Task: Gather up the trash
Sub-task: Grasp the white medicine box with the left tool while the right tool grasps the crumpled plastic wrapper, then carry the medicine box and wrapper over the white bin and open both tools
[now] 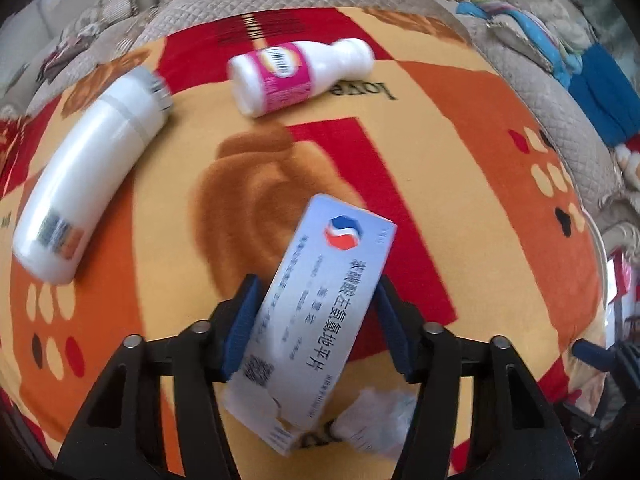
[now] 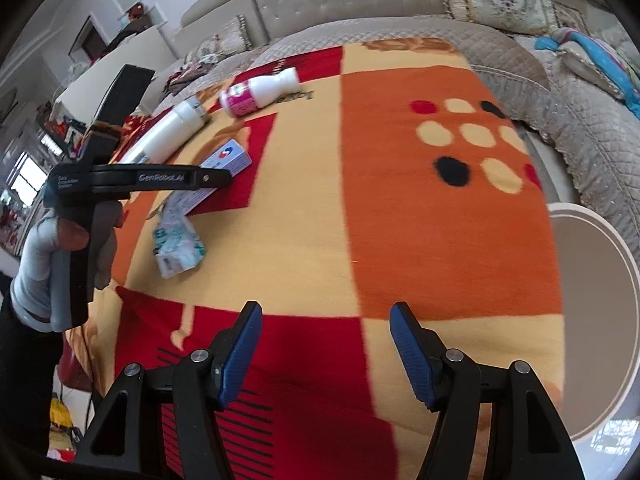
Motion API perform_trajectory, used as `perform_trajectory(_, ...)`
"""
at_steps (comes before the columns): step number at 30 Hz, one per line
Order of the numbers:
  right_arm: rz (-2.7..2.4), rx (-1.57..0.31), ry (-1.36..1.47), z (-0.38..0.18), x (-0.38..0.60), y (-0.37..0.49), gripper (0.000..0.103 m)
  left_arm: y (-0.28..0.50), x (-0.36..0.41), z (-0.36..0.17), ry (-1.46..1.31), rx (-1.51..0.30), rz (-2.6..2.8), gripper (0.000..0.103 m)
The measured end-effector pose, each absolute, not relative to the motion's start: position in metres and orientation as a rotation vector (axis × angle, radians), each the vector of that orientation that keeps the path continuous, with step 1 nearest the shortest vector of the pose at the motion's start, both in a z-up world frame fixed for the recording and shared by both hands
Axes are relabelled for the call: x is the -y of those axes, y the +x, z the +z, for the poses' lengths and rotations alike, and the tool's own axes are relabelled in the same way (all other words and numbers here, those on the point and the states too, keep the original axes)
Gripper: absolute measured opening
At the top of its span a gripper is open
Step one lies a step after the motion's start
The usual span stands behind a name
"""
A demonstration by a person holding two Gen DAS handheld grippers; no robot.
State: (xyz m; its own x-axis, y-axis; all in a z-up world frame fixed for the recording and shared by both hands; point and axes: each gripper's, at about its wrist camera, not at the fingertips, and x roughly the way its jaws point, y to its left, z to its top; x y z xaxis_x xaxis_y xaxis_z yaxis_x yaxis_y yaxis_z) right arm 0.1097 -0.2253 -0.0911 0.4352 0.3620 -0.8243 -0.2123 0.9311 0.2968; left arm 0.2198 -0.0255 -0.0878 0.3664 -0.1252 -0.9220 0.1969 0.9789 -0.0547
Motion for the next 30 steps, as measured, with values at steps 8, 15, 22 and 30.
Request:
perform_trajectory(8, 0.512, -1.054, 0.129, -0.092, 0.157, 0.13, 0.064, 0.179, -0.044, -0.071, -0.072, -1.147, -0.136, 0.05)
perform_trajectory(15, 0.574, -1.042, 0.067, -0.097, 0.107, 0.154, 0.064, 0.137, -0.08, -0.07, -0.172, -1.133, -0.11, 0.05)
perform_trajectory(22, 0.584, -1.039, -0.01, -0.107, 0.09, 0.156, 0.035, 0.122, -0.074, -0.073, -0.185, -1.108, -0.123, 0.05)
perform_trajectory(30, 0.541, -0.976, 0.024, -0.087, 0.134, 0.134, 0.03, 0.113, -0.036, -0.071, -0.159, -1.074, -0.175, 0.05)
